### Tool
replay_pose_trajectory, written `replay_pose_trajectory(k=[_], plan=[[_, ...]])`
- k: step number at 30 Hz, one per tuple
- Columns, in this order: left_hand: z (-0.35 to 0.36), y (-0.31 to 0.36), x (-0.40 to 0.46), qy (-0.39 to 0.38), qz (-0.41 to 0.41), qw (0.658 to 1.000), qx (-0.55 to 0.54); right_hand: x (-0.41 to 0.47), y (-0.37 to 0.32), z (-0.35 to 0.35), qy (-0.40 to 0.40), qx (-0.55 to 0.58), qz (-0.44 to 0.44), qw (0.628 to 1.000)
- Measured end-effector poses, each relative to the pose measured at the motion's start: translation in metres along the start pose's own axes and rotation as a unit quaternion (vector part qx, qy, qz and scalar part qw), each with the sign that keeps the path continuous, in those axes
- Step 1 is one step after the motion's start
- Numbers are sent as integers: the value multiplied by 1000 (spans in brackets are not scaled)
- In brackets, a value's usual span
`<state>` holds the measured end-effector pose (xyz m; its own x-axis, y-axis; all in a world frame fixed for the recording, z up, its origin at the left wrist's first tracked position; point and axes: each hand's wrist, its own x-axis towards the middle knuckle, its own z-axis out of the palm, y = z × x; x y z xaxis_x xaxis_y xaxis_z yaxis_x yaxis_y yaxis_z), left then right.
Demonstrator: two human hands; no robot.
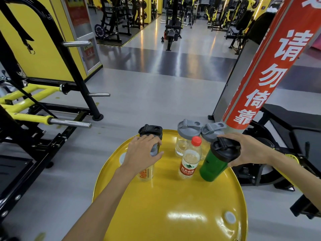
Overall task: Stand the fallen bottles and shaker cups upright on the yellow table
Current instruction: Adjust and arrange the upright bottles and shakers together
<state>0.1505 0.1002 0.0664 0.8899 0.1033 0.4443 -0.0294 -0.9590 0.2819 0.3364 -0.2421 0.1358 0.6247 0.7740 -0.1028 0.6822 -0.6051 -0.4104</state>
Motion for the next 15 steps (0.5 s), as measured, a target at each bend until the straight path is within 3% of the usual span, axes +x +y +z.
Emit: replay_pose_trajectory(k=[8, 13, 15], plan=[[1, 0, -1, 1, 1, 1000, 3, -3, 0, 2, -4, 6, 13, 1000], [0, 1, 0, 3, 0, 1000, 3, -1, -10, -5, -52, -5, 47, 998], [-1, 2, 0, 2, 0, 1000, 3, 2, -24, -9, -29, 3, 46, 999]])
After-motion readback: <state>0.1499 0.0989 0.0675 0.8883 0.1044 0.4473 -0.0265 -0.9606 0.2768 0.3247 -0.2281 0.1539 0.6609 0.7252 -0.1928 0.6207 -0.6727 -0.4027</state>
